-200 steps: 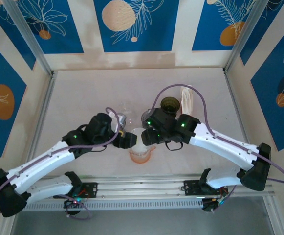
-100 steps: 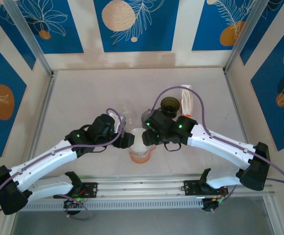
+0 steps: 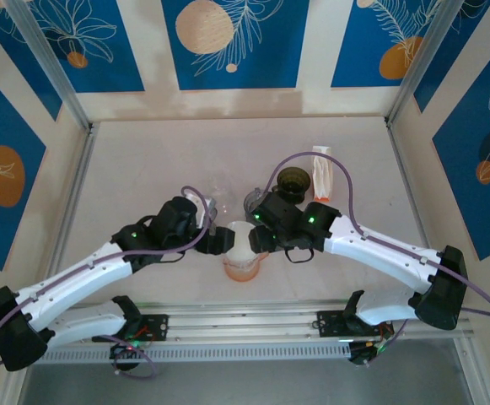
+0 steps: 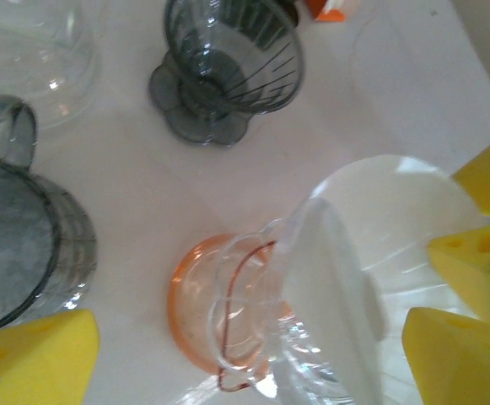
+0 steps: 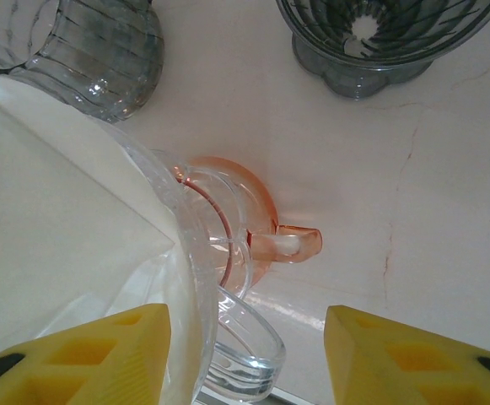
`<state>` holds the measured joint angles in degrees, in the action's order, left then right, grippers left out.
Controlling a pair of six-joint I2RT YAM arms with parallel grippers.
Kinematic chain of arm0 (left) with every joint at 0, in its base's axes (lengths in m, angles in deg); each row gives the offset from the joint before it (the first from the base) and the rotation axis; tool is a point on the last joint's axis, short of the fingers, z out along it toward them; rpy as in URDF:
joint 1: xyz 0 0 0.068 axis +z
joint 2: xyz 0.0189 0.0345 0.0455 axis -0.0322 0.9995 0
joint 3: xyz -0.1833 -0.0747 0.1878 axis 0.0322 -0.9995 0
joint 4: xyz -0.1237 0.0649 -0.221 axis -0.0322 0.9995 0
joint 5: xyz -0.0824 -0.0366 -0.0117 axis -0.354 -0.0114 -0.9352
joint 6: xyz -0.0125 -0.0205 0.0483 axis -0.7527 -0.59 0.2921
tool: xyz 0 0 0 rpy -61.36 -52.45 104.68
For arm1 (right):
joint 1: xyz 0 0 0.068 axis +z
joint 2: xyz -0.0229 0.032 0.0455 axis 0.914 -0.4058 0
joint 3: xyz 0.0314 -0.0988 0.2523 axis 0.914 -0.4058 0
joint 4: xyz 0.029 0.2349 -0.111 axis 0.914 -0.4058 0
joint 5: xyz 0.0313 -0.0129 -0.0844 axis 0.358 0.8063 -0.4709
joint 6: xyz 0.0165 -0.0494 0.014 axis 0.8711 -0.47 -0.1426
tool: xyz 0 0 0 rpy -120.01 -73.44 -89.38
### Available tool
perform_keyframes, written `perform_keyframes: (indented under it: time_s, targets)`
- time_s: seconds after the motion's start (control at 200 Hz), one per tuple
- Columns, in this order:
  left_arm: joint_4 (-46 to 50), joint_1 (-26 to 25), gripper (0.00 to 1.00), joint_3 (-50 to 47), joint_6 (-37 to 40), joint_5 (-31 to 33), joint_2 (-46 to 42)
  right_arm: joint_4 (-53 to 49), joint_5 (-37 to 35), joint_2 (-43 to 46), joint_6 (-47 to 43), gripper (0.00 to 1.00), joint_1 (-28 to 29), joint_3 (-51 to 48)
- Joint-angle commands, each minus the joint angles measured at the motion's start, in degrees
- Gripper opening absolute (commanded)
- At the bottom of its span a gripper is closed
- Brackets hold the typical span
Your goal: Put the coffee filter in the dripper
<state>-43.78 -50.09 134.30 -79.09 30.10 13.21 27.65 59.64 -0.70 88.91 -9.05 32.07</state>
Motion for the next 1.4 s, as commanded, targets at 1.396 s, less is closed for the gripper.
perform_keyframes:
  time_s: [1.396]
  targets:
    - [1.7,0.3,0.64,0.3,0.2,3.1,1.9,-2.4,1.9,-10.5,-5.5,0.70,-0.5,9.0]
